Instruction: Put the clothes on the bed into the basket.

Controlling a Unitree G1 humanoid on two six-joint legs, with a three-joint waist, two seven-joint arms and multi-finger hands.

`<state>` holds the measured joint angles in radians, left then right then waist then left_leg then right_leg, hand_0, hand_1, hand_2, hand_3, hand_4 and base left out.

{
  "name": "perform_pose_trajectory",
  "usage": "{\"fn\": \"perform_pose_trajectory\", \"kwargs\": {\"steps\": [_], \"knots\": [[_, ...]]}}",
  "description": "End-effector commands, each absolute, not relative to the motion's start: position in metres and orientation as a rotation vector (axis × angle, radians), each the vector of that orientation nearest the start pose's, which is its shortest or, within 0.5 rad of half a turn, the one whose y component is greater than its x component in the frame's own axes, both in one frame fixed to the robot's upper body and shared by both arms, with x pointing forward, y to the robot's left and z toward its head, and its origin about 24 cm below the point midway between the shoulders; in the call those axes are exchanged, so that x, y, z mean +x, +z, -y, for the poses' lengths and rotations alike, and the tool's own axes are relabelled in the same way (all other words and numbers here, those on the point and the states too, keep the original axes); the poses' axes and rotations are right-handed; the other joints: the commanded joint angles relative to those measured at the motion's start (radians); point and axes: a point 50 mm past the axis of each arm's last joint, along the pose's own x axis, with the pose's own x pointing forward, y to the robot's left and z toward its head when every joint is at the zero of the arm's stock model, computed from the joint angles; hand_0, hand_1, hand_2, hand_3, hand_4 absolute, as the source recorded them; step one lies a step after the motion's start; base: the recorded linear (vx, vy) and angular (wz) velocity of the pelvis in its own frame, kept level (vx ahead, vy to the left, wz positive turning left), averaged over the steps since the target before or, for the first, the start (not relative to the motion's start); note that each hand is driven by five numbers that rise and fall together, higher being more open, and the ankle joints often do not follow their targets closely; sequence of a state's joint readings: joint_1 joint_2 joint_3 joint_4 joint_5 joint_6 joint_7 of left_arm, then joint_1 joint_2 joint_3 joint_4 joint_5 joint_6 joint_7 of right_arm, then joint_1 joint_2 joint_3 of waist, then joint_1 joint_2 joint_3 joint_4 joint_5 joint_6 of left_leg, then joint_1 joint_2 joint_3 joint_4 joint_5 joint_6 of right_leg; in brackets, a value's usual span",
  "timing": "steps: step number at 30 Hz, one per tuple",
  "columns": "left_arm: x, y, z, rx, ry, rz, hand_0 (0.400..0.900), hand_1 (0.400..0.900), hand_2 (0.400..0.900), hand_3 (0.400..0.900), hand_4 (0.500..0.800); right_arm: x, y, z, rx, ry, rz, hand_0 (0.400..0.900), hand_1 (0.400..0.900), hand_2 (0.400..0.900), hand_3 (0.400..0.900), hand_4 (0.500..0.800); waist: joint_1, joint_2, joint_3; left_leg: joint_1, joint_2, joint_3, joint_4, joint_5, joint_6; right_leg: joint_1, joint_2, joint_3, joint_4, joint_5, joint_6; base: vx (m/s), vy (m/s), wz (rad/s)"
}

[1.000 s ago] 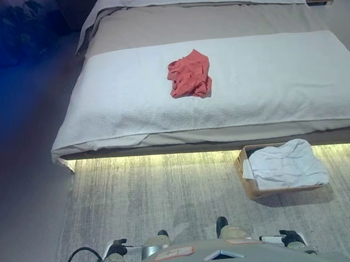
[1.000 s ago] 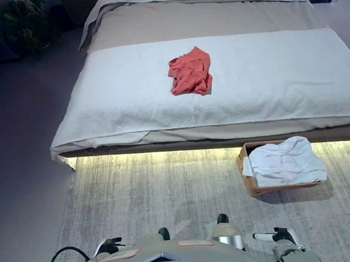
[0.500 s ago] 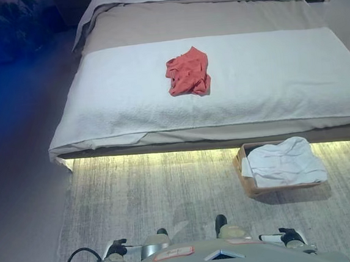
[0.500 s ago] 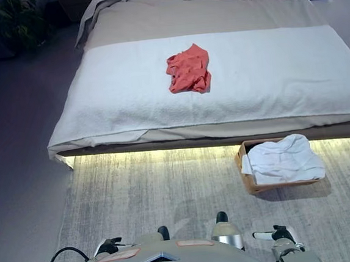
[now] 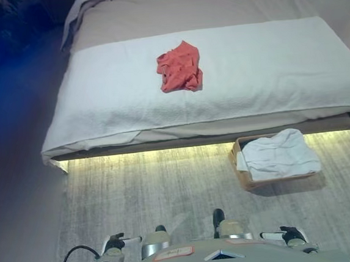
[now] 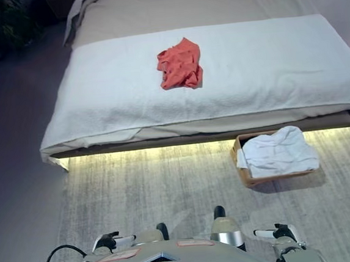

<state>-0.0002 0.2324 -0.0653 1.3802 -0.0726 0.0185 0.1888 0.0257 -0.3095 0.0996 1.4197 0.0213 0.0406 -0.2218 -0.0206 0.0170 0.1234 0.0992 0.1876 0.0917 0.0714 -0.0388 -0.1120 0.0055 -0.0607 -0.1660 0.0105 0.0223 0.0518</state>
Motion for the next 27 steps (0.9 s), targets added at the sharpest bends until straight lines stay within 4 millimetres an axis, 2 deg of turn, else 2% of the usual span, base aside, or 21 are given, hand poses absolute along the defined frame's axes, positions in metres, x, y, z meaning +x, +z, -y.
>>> {"fn": "perform_pose_trajectory", "kwargs": {"steps": [1, 2, 3, 4, 6, 7, 8, 9, 10, 11, 13, 15, 17, 20, 24, 27], "knots": [[0.046, -0.163, -0.263, 0.268, 0.423, -1.401, 0.900, 0.900, 0.900, 0.900, 0.800, 0.035, -0.145, 0.310, -0.527, -0.439, -1.464, 0.900, 0.900, 0.900, 0.900, 0.800, 0.020, -0.073, 0.036, -0.218, -0.039, -0.148, 0.384, 0.059, 0.017, 0.006, 0.011, 0.061, 0.080, -0.075, -0.007, -0.03, -0.175, -0.38], [0.049, -0.163, -0.262, 0.249, 0.433, -1.387, 0.900, 0.900, 0.900, 0.900, 0.800, 0.041, -0.143, 0.314, -0.541, -0.437, -1.448, 0.900, 0.900, 0.900, 0.900, 0.800, 0.036, -0.074, 0.060, -0.257, -0.079, -0.190, 0.423, 0.074, 0.023, 0.012, 0.017, 0.067, 0.080, -0.078, -0.012, -0.02, -0.118, -0.37], [0.053, -0.163, -0.261, 0.246, 0.427, -1.377, 0.900, 0.900, 0.900, 0.900, 0.800, 0.045, -0.141, 0.317, -0.557, -0.436, -1.441, 0.900, 0.900, 0.900, 0.900, 0.800, 0.046, -0.079, 0.067, -0.318, -0.123, -0.205, 0.416, 0.087, 0.028, 0.011, 0.012, 0.070, 0.075, -0.080, -0.017, 0.02, -0.106, -0.20], [0.054, -0.163, -0.260, 0.245, 0.419, -1.375, 0.900, 0.900, 0.900, 0.900, 0.800, 0.047, -0.139, 0.322, -0.567, -0.444, -1.439, 0.900, 0.900, 0.900, 0.900, 0.800, 0.048, -0.074, 0.068, -0.370, -0.132, -0.196, 0.368, 0.096, 0.032, 0.016, 0.020, 0.067, 0.072, -0.090, -0.014, 0.10, -0.085, -0.06], [0.054, -0.162, -0.260, 0.255, 0.417, -1.374, 0.900, 0.900, 0.900, 0.900, 0.800, 0.046, -0.137, 0.325, -0.564, -0.458, -1.439, 0.900, 0.900, 0.900, 0.900, 0.800, 0.060, -0.064, 0.071, -0.417, -0.097, -0.166, 0.263, 0.148, 0.021, 0.034, 0.036, 0.072, 0.063, -0.107, -0.007, 0.20, -0.015, -0.22], [0.054, -0.163, -0.260, 0.257, 0.418, -1.375, 0.900, 0.900, 0.900, 0.900, 0.800, 0.046, -0.137, 0.326, -0.560, -0.467, -1.435, 0.900, 0.900, 0.900, 0.900, 0.800, 0.073, -0.044, 0.075, -0.445, -0.077, -0.164, 0.156, 0.223, 0.007, 0.047, 0.059, 0.082, 0.057, -0.118, -0.005, 0.27, 0.048, -0.49], [0.051, -0.163, -0.259, 0.257, 0.419, -1.385, 0.900, 0.900, 0.900, 0.900, 0.800, 0.046, -0.137, 0.326, -0.560, -0.470, -1.434, 0.900, 0.900, 0.900, 0.900, 0.800, 0.087, -0.036, 0.077, -0.448, -0.069, -0.176, 0.071, 0.257, 0.002, 0.060, 0.069, 0.095, 0.056, -0.128, -0.006, 0.20, 0.043, -0.41], [0.051, -0.163, -0.259, 0.258, 0.419, -1.385, 0.900, 0.900, 0.900, 0.900, 0.800, 0.046, -0.137, 0.326, -0.560, -0.470, -1.434, 0.900, 0.900, 0.900, 0.900, 0.800, 0.089, -0.039, 0.080, -0.439, -0.070, -0.173, 0.062, 0.260, 0.002, 0.064, 0.066, 0.097, 0.057, -0.131, -0.005, 0.30, 0.049, -0.53], [0.046, -0.164, -0.259, 0.256, 0.431, -1.397, 0.900, 0.900, 0.900, 0.900, 0.800, 0.043, -0.136, 0.328, -0.560, -0.485, -1.437, 0.900, 0.900, 0.900, 0.900, 0.800, 0.105, -0.022, 0.079, -0.469, -0.044, -0.200, -0.078, 0.289, -0.010, 0.089, 0.082, 0.123, 0.059, -0.165, -0.004, 0.30, 0.042, -0.41], [0.043, -0.164, -0.259, 0.251, 0.439, -1.404, 0.900, 0.900, 0.900, 0.900, 0.800, 0.042, -0.137, 0.327, -0.555, -0.489, -1.440, 0.900, 0.900, 0.900, 0.900, 0.800, 0.109, -0.021, 0.080, -0.463, -0.029, -0.193, -0.119, 0.305, -0.021, 0.108, 0.083, 0.135, 0.066, -0.184, -0.005, 0.40, 0.066, -0.45], [0.039, -0.165, -0.257, 0.247, 0.437, -1.412, 0.900, 0.900, 0.900, 0.900, 0.800, 0.034, -0.138, 0.325, -0.539, -0.491, -1.463, 0.900, 0.900, 0.900, 0.900, 0.800, 0.112, -0.009, 0.069, -0.469, -0.003, -0.174, -0.135, 0.321, -0.042, 0.147, 0.087, 0.155, 0.069, -0.217, -0.002, 0.33, 0.075, -0.28], [0.033, -0.166, -0.256, 0.238, 0.439, -1.422, 0.900, 0.900, 0.900, 0.900, 0.800, 0.029, -0.140, 0.323, -0.538, -0.479, -1.484, 0.900, 0.900, 0.900, 0.900, 0.800, 0.131, 0.001, 0.049, -0.464, 0.008, -0.192, -0.137, 0.334, -0.049, 0.190, 0.081, 0.182, 0.069, -0.251, 0.001, 0.39, 0.134, -0.45], [0.029, -0.165, -0.258, 0.230, 0.451, -1.431, 0.900, 0.900, 0.900, 0.900, 0.800, 0.027, -0.141, 0.321, -0.536, -0.460, -1.494, 0.900, 0.900, 0.900, 0.900, 0.800, 0.147, 0.004, 0.027, -0.466, 0.009, -0.208, -0.132, 0.355, -0.058, 0.236, 0.060, 0.207, 0.070, -0.290, 0.007, 0.44, 0.201, -0.46], [0.025, -0.164, -0.262, 0.250, 0.456, -1.450, 0.900, 0.900, 0.900, 0.900, 0.800, 0.032, -0.143, 0.316, -0.523, -0.440, -1.480, 0.900, 0.900, 0.900, 0.900, 0.800, 0.154, -0.010, -0.009, -0.461, -0.011, -0.226, -0.104, 0.360, -0.041, 0.278, 0.007, 0.220, 0.085, -0.322, 0.029, 0.40, 0.246, -0.20], [0.043, -0.159, -0.275, 0.312, 0.443, -1.390, 0.900, 0.900, 0.900, 0.900, 0.800, 0.041, -0.149, 0.302, -0.519, -0.373, -1.450, 0.900, 0.900, 0.900, 0.900, 0.800, 0.149, -0.054, -0.038, -0.518, -0.070, -0.153, 0.069, 0.308, -0.034, 0.274, -0.079, 0.198, 0.097, -0.288, 0.088, 0.30, 0.210, -0.08], [0.050, -0.155, -0.283, 0.343, 0.448, -1.368, 0.900, 0.900, 0.900, 0.900, 0.800, 0.058, -0.150, 0.293, -0.517, -0.334, -1.400, 0.900, 0.900, 0.900, 0.900, 0.800, 0.155, -0.084, -0.070, -0.546, -0.095, -0.126, 0.110, 0.263, -0.010, 0.247, -0.124, 0.193, 0.090, -0.247, 0.115, 0.25, 0.183, -0.14]]}}
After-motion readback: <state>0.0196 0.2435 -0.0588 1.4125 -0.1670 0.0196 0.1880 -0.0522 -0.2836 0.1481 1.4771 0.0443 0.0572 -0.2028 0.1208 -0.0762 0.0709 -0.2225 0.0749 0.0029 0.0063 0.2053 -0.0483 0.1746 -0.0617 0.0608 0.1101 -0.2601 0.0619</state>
